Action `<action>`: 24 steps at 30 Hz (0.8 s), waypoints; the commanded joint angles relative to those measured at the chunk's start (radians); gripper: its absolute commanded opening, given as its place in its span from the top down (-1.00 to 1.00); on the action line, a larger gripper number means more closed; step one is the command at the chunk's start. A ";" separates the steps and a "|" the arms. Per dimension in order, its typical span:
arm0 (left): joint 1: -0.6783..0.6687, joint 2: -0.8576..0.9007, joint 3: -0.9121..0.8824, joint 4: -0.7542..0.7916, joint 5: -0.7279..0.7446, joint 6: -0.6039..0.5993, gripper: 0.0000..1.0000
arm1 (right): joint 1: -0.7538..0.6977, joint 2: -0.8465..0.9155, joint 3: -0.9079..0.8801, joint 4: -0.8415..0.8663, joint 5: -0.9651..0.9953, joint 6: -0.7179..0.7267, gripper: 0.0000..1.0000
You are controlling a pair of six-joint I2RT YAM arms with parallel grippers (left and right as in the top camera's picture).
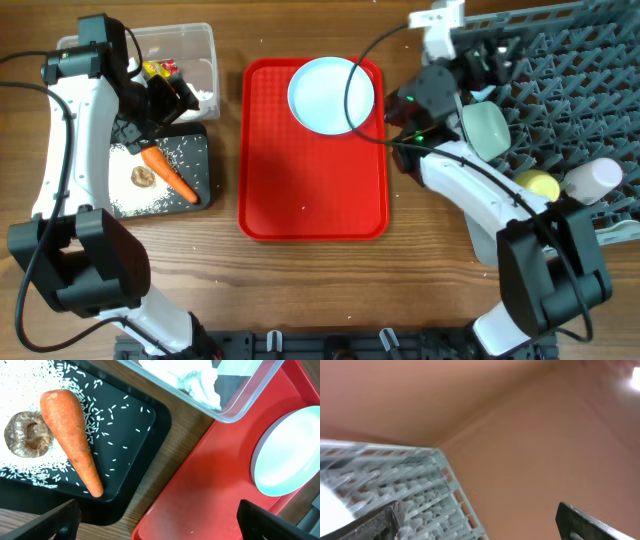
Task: Sort waste into correct bins and load items into the dishwasher rack
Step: 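Grasp the light-blue plate on the red tray with the right gripper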
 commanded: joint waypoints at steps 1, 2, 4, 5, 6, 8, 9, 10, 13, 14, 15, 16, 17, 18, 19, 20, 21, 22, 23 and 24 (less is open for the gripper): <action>0.002 -0.009 -0.001 0.001 0.011 0.005 -1.00 | 0.166 0.005 0.006 -0.468 -0.060 0.311 -1.00; 0.002 -0.009 -0.001 0.001 0.011 0.005 -1.00 | 0.204 0.005 0.006 -0.634 -0.142 0.464 -0.99; 0.002 -0.009 -0.001 0.001 0.011 0.005 -1.00 | 0.267 0.005 0.006 -0.866 -0.330 0.829 -0.99; 0.002 -0.009 -0.001 0.001 0.011 0.005 -1.00 | 0.277 0.004 0.006 -0.894 -0.366 0.930 -0.99; 0.002 -0.009 -0.001 0.001 0.011 0.005 -1.00 | 0.290 0.004 0.007 -0.921 -0.430 1.062 -0.99; 0.002 -0.009 -0.001 0.001 0.011 0.005 -1.00 | 0.307 -0.003 0.016 -0.931 -0.456 1.143 -0.99; 0.002 -0.009 -0.001 0.001 0.011 0.005 -1.00 | 0.312 -0.016 0.016 -0.932 -0.468 1.194 -0.99; 0.002 -0.009 -0.001 0.001 0.011 0.005 -1.00 | 0.316 -0.035 0.016 -0.970 -0.560 1.268 -0.99; 0.002 -0.009 -0.001 0.001 0.011 0.005 -1.00 | 0.300 -0.071 0.016 -1.137 -1.073 1.668 -0.99; 0.002 -0.009 -0.001 0.001 0.011 0.005 -1.00 | 0.284 -0.071 0.016 -1.141 -1.204 1.761 -0.99; 0.002 -0.009 -0.001 0.001 0.011 0.005 -1.00 | 0.273 -0.078 0.018 -1.127 -1.253 1.761 -0.99; 0.002 -0.009 -0.001 0.001 0.011 0.005 -1.00 | 0.262 -0.088 0.026 -1.125 -1.255 1.759 -1.00; 0.002 -0.009 -0.001 0.001 0.011 0.005 -1.00 | 0.238 -0.111 0.047 -1.125 -1.252 1.719 -1.00; 0.002 -0.009 -0.001 0.001 0.011 0.005 -1.00 | 0.217 -0.132 0.082 -1.144 -1.192 1.699 -0.99; 0.002 -0.009 -0.001 0.001 0.011 0.005 -1.00 | 0.208 -0.151 0.110 -1.162 -1.098 1.700 -0.99; 0.002 -0.009 -0.001 0.001 0.011 0.005 -1.00 | 0.206 -0.173 0.132 -1.177 -1.001 1.701 -0.99; 0.002 -0.009 -0.001 0.001 0.011 0.005 -1.00 | 0.209 -0.198 0.140 -1.197 -0.937 1.715 -0.99; 0.002 -0.009 -0.001 0.001 0.011 0.005 -1.00 | 0.222 -0.241 0.139 -1.289 -0.942 1.743 -0.99; 0.002 -0.009 -0.001 0.001 0.011 0.005 -1.00 | 0.227 -0.255 0.139 -1.345 -0.968 1.767 -1.00; 0.002 -0.009 -0.001 0.001 0.011 0.005 -1.00 | 0.231 -0.265 0.139 -1.450 -1.096 1.778 -0.99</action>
